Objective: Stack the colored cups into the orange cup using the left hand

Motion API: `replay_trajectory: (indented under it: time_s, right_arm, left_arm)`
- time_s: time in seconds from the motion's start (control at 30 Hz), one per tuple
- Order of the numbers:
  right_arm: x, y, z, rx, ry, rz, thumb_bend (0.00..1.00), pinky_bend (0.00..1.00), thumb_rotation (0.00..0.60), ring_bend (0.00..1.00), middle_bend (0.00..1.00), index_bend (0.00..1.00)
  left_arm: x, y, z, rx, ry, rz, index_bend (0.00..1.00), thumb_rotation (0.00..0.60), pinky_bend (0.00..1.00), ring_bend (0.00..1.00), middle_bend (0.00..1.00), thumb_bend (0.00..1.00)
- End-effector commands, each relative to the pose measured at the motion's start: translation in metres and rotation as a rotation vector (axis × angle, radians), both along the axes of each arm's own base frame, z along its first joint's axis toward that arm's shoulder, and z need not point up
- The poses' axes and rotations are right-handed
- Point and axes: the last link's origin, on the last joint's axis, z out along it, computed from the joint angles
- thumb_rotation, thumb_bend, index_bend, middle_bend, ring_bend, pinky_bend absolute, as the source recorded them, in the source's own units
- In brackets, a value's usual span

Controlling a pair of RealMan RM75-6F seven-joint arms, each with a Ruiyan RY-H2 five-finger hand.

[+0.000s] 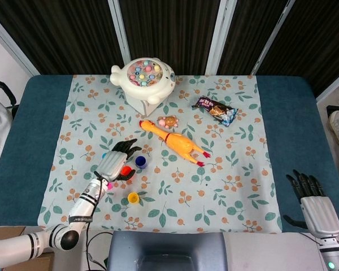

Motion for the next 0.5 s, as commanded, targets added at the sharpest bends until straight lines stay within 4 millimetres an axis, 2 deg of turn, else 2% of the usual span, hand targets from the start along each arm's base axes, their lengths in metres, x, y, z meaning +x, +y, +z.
replay_trajectory:
  time_s: [0.03, 0.5]
  right_arm:
    - [0.000, 0.001, 0.002, -0.003, -0.003, 0.001, 0.21, 0.00, 0.600, 0.00, 0.00, 0.00]
    - [0.000, 0.002, 0.009, -0.008, -0.023, 0.007, 0.21, 0.00, 0.600, 0.00, 0.00, 0.00]
  left_arm:
    - [0.012, 0.008, -0.015, 0.000, 0.057, 0.007, 0.20, 0.600, 0.07, 0.00, 0.00, 0.35]
    - [0.025, 0.010, -0.040, 0.025, 0.191, 0.029, 0.23, 0.600, 0.07, 0.00, 0.00, 0.33]
